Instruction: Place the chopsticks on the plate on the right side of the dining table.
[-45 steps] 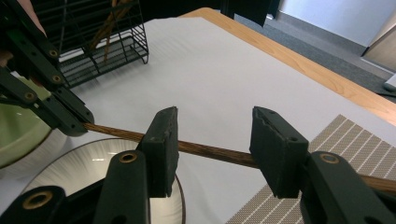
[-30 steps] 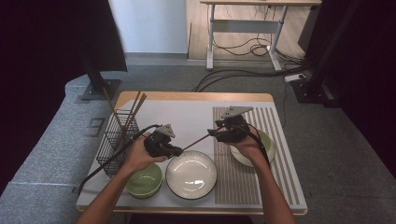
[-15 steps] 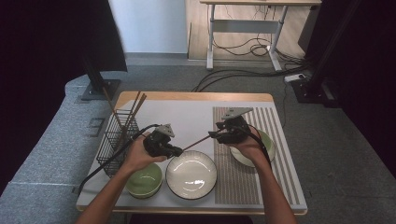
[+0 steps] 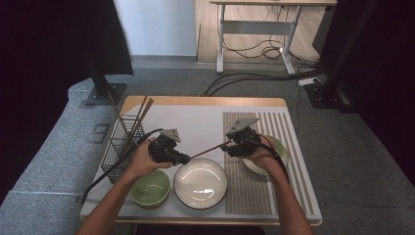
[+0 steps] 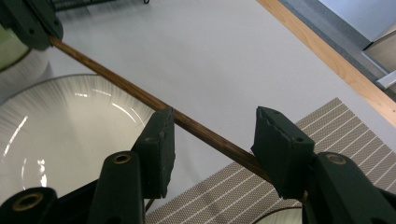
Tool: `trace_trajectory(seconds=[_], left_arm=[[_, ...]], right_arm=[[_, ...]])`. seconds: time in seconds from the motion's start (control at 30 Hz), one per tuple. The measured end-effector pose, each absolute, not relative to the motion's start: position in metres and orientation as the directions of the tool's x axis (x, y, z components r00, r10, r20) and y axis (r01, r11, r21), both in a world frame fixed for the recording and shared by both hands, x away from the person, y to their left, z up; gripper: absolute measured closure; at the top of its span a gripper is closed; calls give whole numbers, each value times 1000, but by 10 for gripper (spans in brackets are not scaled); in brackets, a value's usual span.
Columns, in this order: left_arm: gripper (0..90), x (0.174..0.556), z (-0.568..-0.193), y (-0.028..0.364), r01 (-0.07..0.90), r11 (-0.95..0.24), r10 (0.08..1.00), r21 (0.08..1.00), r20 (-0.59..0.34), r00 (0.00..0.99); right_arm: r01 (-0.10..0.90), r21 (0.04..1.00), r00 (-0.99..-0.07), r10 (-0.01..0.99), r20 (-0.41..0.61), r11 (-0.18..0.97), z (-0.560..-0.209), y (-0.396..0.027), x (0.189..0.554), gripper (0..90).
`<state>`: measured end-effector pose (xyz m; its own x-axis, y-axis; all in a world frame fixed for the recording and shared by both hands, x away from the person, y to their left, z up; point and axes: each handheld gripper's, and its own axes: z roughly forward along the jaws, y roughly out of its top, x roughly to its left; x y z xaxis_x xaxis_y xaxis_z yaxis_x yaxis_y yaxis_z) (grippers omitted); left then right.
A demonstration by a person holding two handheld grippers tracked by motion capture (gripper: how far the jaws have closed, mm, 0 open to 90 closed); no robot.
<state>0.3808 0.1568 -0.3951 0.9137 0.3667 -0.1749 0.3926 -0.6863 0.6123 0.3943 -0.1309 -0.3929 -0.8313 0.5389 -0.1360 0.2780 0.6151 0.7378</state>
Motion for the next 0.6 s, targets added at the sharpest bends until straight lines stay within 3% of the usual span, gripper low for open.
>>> trace_trajectory(seconds=[0.43, 0.6], left_arm=[[866, 387, -393, 161, 411, -678, 355, 610, -219, 909], [866, 389, -391, 163, 422, -653, 354, 629, -239, 904]], right_arm=[[202, 661, -850, 464, -248, 723, -401, -123, 391, 503], [171, 618, -850, 432, -302, 767, -404, -119, 389, 552]])
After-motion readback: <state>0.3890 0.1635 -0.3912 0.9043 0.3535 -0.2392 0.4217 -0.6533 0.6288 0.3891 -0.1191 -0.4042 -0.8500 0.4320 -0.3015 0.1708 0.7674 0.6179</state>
